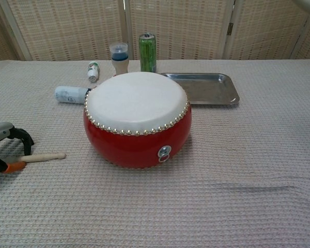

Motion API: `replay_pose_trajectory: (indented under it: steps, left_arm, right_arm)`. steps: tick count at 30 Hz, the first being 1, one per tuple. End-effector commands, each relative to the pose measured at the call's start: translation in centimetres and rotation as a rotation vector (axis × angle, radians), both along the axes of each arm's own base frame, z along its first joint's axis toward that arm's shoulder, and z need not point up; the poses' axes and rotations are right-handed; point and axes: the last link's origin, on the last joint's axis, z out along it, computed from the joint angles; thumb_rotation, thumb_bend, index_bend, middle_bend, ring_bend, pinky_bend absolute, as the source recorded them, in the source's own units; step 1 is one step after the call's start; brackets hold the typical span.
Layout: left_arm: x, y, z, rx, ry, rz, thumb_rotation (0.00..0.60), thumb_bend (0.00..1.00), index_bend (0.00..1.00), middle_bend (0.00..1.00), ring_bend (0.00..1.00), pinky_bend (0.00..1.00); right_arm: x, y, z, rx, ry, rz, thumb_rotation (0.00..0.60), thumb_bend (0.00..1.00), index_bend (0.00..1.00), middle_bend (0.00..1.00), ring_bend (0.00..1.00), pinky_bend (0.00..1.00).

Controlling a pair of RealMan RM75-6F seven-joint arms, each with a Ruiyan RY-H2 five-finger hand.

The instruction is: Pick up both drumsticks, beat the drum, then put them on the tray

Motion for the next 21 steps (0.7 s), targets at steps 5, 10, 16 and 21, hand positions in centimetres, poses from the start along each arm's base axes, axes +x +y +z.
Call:
replay_pose_trajectory:
  steps: [5,10,16,21]
  left_arm:
    - [-0.2,-0.1,0.1,-0.003,0.008,-0.006,0.6,0.41,0.6,0.27,0.17,0.15]
    - [-0.5,-0.5,0.4,-0.006,0.049,-0.015,0.6,0.41,0.53,0.27,0.17,0.15]
    - [-0.7,-0.5,0.4,0.0,0.036,-0.008,0.6,0.42,0.61,0.29,0.2,0.19]
    - [-0.4,-0.5,1.3,0.048,-0.119,0.005,0.6,0.41,0.66,0.34,0.24,0.21]
  right_arm:
    - [0.0,0.1,0.1,-0.003,-0.002,0.0,0.6,0.65,1.0,1.0,1.0,1.0]
    - [0.0,0.1,0.1,-0.001,-0.005,0.001,0.6,0.65,1.0,1.0,1.0,1.0]
    - [-0.1,0.2,0.1,-0.004,-0.011,0.001,0.6,0.65,1.0,1.0,1.0,1.0]
    - [-0.2,0.3,0.4,-0.011,-0.014,-0.001,0.6,0.65,1.0,1.0,1.0,1.0]
